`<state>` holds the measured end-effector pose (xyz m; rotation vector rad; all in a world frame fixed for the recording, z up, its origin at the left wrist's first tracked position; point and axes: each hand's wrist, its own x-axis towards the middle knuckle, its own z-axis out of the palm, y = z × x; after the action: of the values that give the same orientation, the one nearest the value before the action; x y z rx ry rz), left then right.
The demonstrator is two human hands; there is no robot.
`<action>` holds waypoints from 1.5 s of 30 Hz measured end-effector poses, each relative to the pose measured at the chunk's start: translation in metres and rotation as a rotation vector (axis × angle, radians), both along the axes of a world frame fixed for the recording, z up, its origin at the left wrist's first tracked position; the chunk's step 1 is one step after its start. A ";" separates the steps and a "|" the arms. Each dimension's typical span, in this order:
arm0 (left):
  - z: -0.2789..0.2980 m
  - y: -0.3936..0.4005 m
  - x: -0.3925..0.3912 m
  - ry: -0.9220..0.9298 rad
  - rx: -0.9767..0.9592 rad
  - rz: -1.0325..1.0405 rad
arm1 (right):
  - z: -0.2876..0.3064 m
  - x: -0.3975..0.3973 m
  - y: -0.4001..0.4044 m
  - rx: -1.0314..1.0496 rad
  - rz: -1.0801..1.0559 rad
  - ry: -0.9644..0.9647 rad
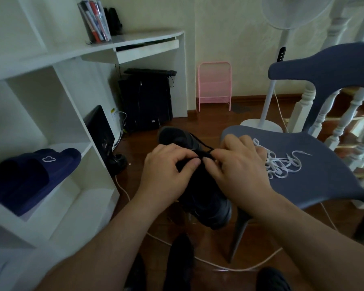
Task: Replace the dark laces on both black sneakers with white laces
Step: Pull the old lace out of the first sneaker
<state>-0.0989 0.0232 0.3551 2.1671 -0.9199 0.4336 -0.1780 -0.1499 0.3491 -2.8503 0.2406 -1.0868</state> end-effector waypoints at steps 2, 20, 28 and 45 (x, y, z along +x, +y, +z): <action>0.005 0.007 0.002 0.077 -0.119 -0.014 | 0.001 0.001 -0.005 0.011 -0.005 0.000; 0.008 0.008 0.001 -0.020 -0.004 0.087 | 0.001 -0.001 -0.004 -0.015 0.026 -0.062; 0.009 0.014 0.003 -0.048 0.115 0.148 | 0.006 -0.001 -0.003 0.036 0.075 -0.073; 0.011 0.049 0.026 0.321 -0.017 0.172 | 0.018 -0.005 -0.024 0.674 0.237 0.002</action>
<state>-0.0730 0.0724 0.3659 2.2252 -0.5536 0.1649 -0.1830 -0.1740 0.3676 -2.2094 0.2109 -0.7662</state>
